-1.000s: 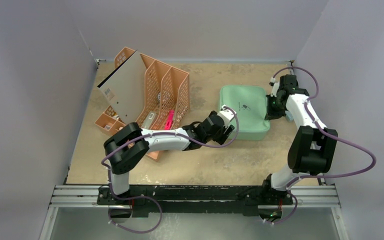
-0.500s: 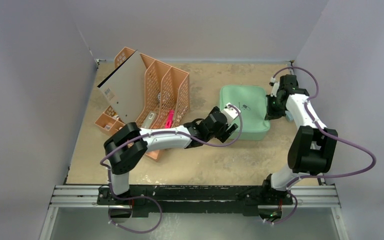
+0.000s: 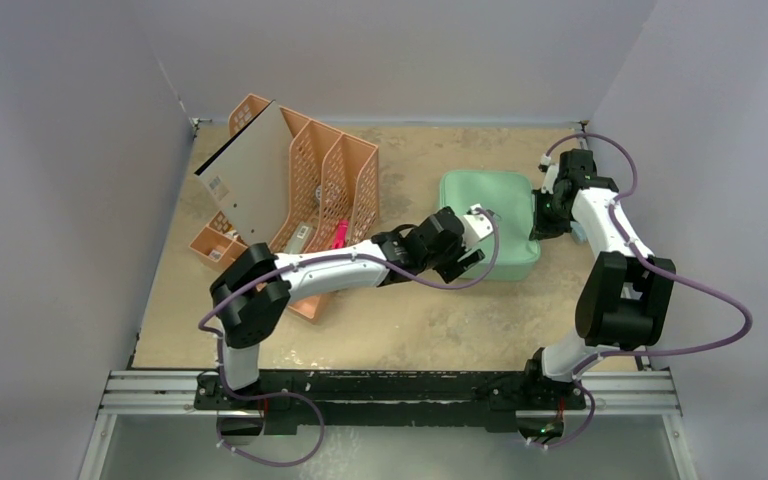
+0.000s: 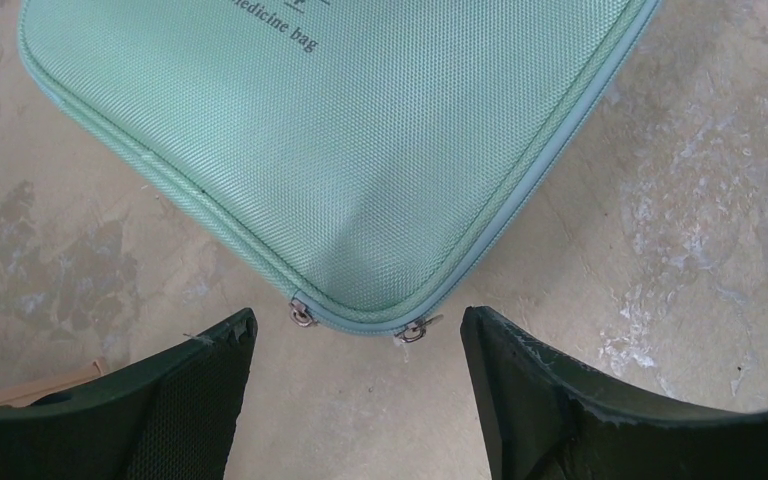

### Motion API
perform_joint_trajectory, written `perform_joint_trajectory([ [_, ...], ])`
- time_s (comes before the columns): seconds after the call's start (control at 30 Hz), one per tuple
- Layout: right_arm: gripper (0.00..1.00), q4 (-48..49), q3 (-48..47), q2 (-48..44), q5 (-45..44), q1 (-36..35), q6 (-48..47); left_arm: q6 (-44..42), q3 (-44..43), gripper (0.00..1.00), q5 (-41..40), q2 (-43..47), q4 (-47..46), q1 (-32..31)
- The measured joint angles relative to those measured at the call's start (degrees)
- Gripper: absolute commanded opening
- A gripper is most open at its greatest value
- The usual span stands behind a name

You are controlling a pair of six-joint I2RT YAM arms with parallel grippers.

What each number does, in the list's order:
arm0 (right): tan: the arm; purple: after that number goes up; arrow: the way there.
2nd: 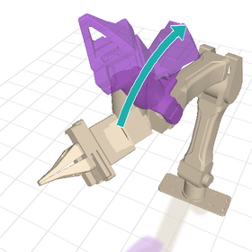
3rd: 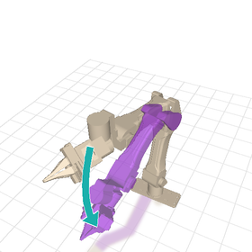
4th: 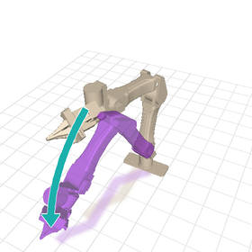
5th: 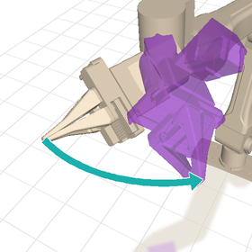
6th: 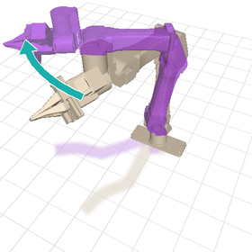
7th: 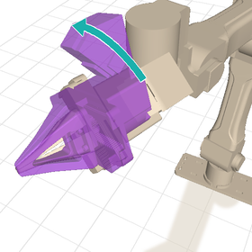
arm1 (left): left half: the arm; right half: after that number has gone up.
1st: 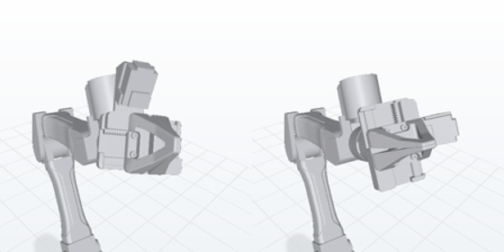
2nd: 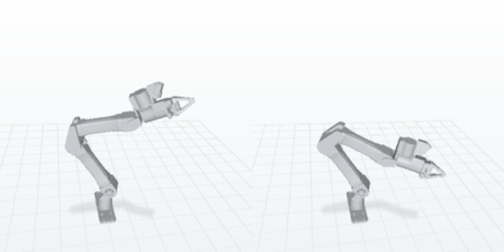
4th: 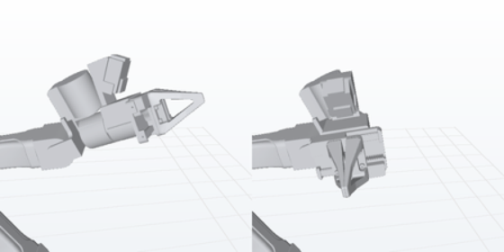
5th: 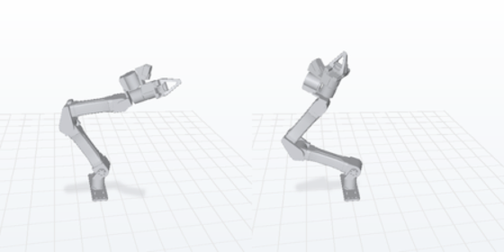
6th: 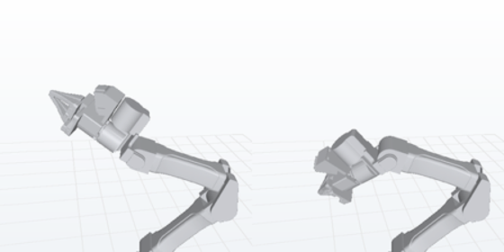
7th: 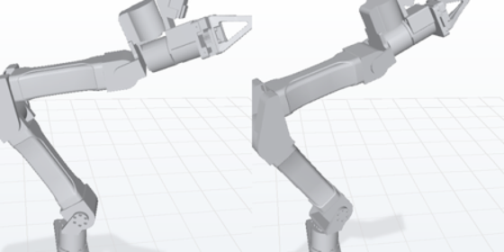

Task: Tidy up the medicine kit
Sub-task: Zip the medicine box at the center of the board.

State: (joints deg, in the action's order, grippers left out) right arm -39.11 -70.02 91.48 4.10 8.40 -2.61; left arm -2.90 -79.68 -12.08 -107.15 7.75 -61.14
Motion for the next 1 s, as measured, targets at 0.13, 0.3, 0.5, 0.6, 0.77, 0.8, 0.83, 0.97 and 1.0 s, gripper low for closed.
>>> perform_joint_trajectory([
  [0.13,0.00,0.0,0.0,0.0,0.0,0.0,0.0,-1.0,-1.5,0.73,0.6,-1.8,1.1,0.2],
  [0.3,0.00,0.0,0.0,0.0,0.0,0.0,0.2,-1.0,-2.3,0.69,0.6,-4.1,2.8,0.9],
  [0.5,0.00,0.0,0.0,0.0,0.0,0.0,0.2,-0.9,-2.3,0.49,1.6,-4.6,4.3,2.3],
  [0.6,0.00,0.0,0.0,0.0,-0.1,0.0,0.2,-1.2,-2.3,0.41,2.8,-4.6,4.3,2.6],
  [0.77,0.00,0.2,0.0,0.0,-0.4,0.0,0.2,-2.2,-1.8,0.17,6.1,-4.6,3.9,3.4],
  [0.8,0.00,0.3,0.0,0.0,-0.5,0.0,0.2,-2.5,-1.6,0.12,6.6,-4.5,3.7,3.5],
  [0.83,0.00,0.4,0.0,0.0,-0.6,0.1,0.2,-2.8,-1.4,0.08,7.1,-4.5,3.5,3.7],
  [0.97,0.00,0.5,0.0,0.0,-0.7,0.1,0.2,-4.1,-1.3,0.00,8.6,-4.5,3.5,4.2],
  [1.0,0.00,0.5,0.0,0.0,-0.7,0.1,0.1,-4.3,-1.3,0.00,8.7,-4.5,3.4,4.3],
])
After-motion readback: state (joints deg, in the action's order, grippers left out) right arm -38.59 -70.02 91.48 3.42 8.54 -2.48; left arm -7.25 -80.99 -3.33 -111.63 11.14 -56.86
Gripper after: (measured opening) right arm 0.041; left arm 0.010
